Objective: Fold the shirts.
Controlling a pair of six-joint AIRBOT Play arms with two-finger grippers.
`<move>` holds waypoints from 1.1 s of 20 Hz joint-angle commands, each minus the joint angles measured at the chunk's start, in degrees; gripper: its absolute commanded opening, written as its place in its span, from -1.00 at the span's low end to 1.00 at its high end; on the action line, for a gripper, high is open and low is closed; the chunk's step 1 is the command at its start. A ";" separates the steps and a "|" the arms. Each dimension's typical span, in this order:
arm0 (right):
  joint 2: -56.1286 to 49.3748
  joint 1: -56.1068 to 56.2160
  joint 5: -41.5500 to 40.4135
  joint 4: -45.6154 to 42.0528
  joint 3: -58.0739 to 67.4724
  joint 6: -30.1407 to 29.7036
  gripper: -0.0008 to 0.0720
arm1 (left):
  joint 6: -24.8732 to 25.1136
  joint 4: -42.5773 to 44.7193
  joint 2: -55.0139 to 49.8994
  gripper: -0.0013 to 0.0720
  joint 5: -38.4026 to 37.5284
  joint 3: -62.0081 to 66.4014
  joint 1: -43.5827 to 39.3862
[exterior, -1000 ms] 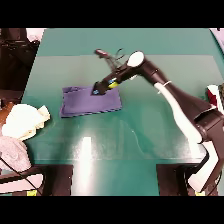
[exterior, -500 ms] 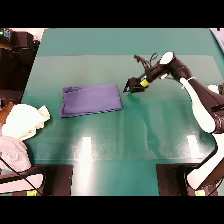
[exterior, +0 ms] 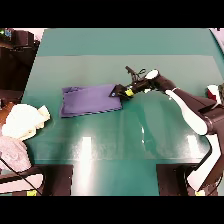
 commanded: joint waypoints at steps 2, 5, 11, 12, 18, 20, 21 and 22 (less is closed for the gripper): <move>-4.85 4.31 -1.03 5.05 5.60 -1.27 0.27 | 0.02 -0.02 -0.02 -0.90 0.02 -0.02 0.02; -4.70 4.81 -0.48 4.98 8.66 -5.18 -0.93 | 0.09 -0.02 -0.02 -0.90 -0.42 -0.02 0.02; 5.29 -5.70 0.61 -6.23 10.62 -1.60 -0.94 | 1.07 -0.02 -0.02 -0.90 -1.05 -0.02 0.02; 7.58 -8.74 1.64 -10.86 10.62 -0.13 -0.94 | 1.05 -0.04 -0.02 -0.90 -1.01 -0.02 0.02; 17.59 -31.01 6.71 -24.24 10.51 0.59 -0.94 | 1.03 -3.17 -0.02 -0.90 -1.01 -0.02 0.02; 18.71 -38.05 6.10 -25.07 10.54 0.55 -0.94 | 1.03 -5.14 -0.02 -0.90 -1.03 -0.02 -0.02; 18.80 -41.13 5.75 -25.09 10.54 0.50 -0.94 | 1.03 -6.10 -0.02 -0.90 -1.14 -0.02 -0.02; 18.78 -44.50 5.35 -25.09 10.51 0.44 -0.94 | 1.05 -6.91 -0.02 -0.90 -1.55 -0.02 -0.02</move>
